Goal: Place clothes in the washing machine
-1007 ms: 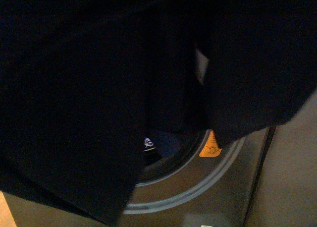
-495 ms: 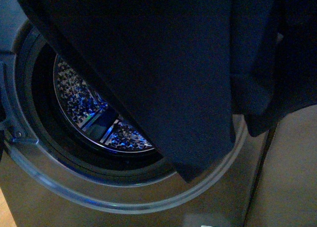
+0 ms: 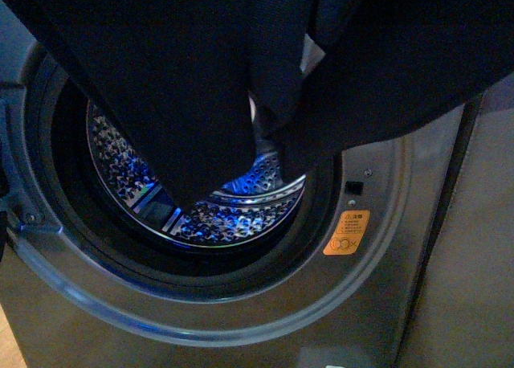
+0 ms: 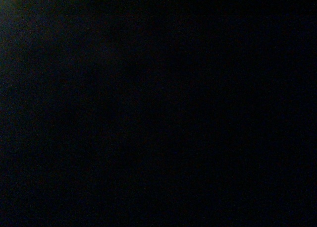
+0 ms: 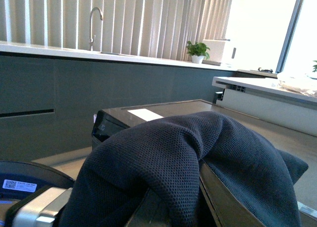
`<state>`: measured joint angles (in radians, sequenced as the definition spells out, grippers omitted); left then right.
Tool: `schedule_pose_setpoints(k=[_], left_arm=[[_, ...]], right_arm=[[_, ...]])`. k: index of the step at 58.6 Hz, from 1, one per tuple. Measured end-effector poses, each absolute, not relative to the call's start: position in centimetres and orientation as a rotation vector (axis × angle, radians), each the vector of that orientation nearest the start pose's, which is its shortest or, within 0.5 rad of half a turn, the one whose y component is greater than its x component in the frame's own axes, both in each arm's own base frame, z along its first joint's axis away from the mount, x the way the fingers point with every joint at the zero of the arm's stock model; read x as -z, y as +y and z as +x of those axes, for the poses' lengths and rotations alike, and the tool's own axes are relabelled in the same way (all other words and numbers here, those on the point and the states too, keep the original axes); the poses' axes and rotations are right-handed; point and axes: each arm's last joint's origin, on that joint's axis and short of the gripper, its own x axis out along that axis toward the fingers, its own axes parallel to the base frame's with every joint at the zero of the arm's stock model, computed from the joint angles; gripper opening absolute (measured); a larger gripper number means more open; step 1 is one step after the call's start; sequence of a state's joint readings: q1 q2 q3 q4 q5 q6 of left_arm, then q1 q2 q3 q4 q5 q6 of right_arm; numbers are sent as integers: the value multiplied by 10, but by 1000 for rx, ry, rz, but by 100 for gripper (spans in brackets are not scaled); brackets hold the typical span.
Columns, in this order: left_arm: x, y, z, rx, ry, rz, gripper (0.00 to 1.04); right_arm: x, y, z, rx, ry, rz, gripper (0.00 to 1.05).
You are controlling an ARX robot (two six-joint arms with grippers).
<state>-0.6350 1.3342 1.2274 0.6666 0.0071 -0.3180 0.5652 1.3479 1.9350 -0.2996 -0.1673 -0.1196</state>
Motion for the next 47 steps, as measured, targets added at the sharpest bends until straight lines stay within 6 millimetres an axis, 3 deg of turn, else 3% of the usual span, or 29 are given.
schedule_pose_setpoints(k=[7, 15, 27, 40, 47], left_arm=[[-443, -171, 241, 584, -398, -470, 96], [-441, -167, 246, 527, -392, -451, 77], [-436, -155, 250, 484, -392, -438, 47], [-416, -130, 258, 425, -361, -415, 17], [-402, -118, 261, 411, -336, -409, 11]], right_arm=[[-574, 124, 187, -707, -331, -55, 6], [-573, 125, 188, -707, -329, -57, 8], [-573, 125, 188, -708, -329, -56, 39], [-574, 125, 187, -709, -332, -56, 70], [-575, 123, 185, -710, -341, -54, 86]])
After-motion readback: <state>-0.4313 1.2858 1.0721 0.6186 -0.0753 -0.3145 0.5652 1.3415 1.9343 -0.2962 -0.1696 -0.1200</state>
